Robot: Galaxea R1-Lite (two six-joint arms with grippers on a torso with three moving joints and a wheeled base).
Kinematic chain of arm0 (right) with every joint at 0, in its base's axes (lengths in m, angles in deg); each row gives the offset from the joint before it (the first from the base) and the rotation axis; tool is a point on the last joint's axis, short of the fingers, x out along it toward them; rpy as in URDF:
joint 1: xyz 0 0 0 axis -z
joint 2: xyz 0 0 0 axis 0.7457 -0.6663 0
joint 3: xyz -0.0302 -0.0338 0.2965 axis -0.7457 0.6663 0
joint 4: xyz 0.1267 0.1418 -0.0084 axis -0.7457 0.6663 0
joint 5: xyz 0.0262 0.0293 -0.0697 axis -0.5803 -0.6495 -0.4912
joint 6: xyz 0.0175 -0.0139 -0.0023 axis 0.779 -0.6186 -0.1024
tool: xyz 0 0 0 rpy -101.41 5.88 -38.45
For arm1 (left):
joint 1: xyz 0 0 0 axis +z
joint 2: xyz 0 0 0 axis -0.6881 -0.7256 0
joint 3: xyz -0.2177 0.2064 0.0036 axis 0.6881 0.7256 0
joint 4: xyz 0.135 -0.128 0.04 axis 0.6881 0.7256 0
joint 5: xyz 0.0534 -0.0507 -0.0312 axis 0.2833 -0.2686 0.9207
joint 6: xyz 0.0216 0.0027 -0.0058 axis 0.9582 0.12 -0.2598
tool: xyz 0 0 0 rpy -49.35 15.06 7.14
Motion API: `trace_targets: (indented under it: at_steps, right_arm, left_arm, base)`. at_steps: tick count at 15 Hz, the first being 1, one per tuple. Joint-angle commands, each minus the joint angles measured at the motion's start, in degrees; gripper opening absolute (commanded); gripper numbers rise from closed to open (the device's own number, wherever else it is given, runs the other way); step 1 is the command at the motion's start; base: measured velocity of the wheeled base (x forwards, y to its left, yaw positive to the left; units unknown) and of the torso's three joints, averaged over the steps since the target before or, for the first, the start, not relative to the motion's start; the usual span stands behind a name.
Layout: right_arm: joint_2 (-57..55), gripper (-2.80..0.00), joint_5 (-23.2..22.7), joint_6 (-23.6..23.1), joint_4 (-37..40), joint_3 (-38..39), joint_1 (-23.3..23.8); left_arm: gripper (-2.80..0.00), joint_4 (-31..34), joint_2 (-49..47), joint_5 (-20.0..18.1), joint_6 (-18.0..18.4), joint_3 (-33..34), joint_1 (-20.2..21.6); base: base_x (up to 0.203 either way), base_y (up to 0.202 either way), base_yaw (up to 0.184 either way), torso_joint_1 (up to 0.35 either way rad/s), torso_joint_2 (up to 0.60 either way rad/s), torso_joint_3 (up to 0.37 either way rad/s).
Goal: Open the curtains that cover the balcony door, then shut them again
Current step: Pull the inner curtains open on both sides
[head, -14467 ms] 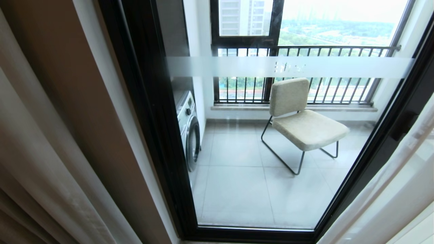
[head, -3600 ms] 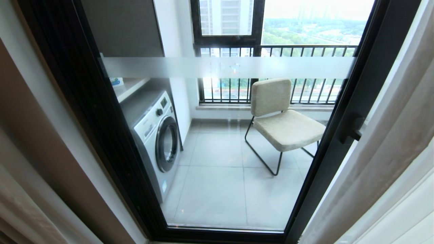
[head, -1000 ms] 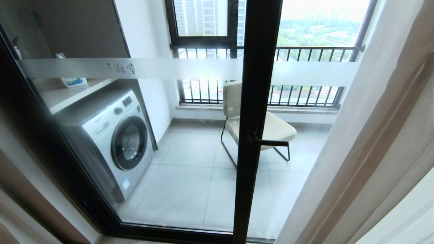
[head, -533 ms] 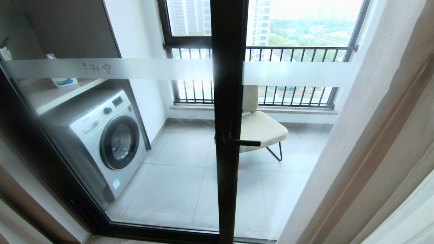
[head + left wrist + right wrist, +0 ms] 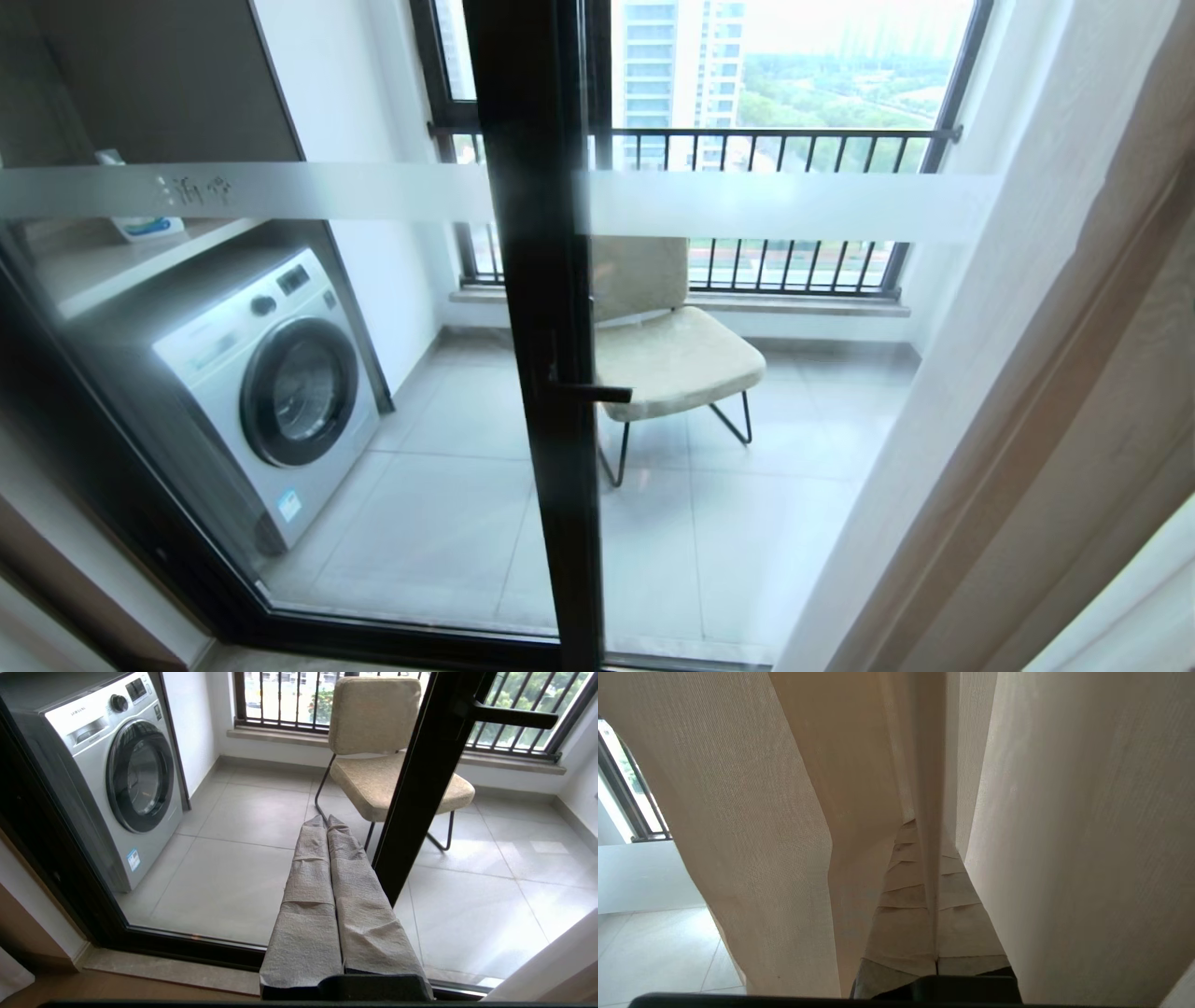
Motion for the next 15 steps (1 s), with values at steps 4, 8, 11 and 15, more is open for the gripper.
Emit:
trace_targets:
  at_steps: [4, 8, 11, 15]
  right_arm:
    - [-0.1, -2.8, 0.0, 0.0, -0.2, 0.3, 0.0]
    - [-0.1, -2.8, 0.0, 0.0, -0.3, 0.5, 0.0]
    - [-0.1, -2.8, 0.0, 0.0, -0.3, 0.6, 0.0]
    - [-0.2, -2.8, 0.0, 0.0, -0.3, 0.8, 0.0]
  left_arm:
    - [-2.8, 0.0, 0.0, 0.0, -0.2, 0.0, 0.0]
    - [-2.8, 0.0, 0.0, 0.0, -0.2, -0.1, 0.0]
    - [-2.8, -0.1, 0.1, 0.0, -0.2, 0.0, 0.0]
    - [-2.8, -0.1, 0.0, 0.0, -0.2, -0.1, 0.0]
  base:
    - [0.0, -0.188, 0.0, 0.001, 0.0, 0.003]
    - [0.0, -0.189, 0.0, 0.001, 0.0, 0.002]
    - [0.0, -0.191, 0.0, 0.004, 0.0, 0.004]
    - [0.0, -0.188, 0.005, 0.002, 0.0, 0.002]
